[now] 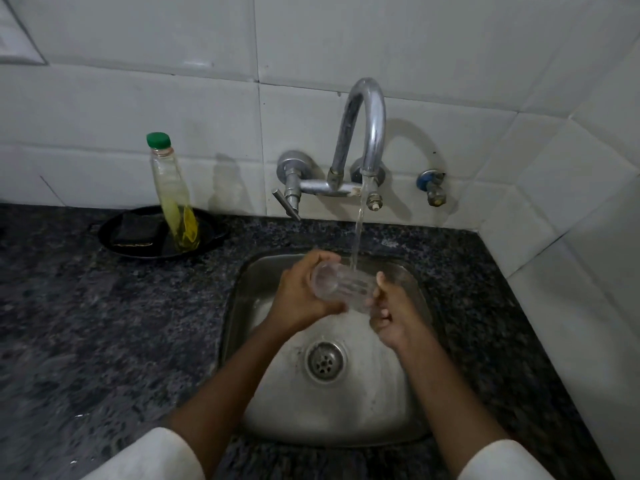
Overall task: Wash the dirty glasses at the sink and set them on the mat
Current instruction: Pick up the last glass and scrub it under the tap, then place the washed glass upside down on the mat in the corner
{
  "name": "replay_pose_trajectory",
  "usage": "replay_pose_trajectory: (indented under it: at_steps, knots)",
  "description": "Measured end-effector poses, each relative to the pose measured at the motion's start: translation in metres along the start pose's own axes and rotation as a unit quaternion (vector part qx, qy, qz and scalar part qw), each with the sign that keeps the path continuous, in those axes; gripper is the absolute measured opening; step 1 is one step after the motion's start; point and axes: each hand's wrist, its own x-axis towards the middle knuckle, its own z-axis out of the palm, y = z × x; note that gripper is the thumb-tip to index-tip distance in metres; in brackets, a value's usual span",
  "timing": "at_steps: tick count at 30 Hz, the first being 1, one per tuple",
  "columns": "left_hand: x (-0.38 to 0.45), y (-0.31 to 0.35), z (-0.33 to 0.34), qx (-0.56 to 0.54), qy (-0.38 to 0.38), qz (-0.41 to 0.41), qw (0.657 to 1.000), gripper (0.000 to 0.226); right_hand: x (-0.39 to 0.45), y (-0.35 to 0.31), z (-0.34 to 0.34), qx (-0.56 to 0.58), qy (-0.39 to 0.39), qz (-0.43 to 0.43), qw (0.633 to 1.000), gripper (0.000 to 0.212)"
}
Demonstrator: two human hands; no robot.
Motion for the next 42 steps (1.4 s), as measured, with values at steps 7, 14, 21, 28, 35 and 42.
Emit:
replay_pose_trajectory:
  at_steps: [7, 14, 21, 28, 35, 42]
  knots:
    - [0.002, 0.0, 0.006, 0.045, 0.048, 0.071, 0.995, 0.062, 0.003, 0.043, 0.026, -0.132, 0.026, 0.028, 0.991, 0.022]
    - [-0.008, -0.022, -0.051, 0.058, 0.115, -0.013, 0.992, 0.071, -0.022, 0.011, 0.062, 0.1, -0.076, -0.005, 0.992, 0.028]
    - [-0.009, -0.027, -0.089, 0.04, 0.156, -0.018, 0.987, 0.067, -0.025, -0.036, 0.138, -0.543, 0.131, -0.379, 0.738, 0.042]
    - [-0.006, -0.028, -0.114, 0.03, 0.144, 0.0, 0.989, 0.066, -0.002, -0.05, 0.174, -0.556, 0.119, -0.334, 0.752, 0.068]
    - [-0.008, -0.023, -0.127, -0.004, 0.136, 0.009, 0.991, 0.068, -0.022, -0.021, 0.144, -0.543, 0.019, -0.325, 0.774, 0.032]
    - [-0.021, 0.002, -0.105, -0.047, 0.082, 0.039, 0.995, 0.064, -0.053, 0.033, 0.109, -0.383, -0.158, -0.34, 0.844, 0.066]
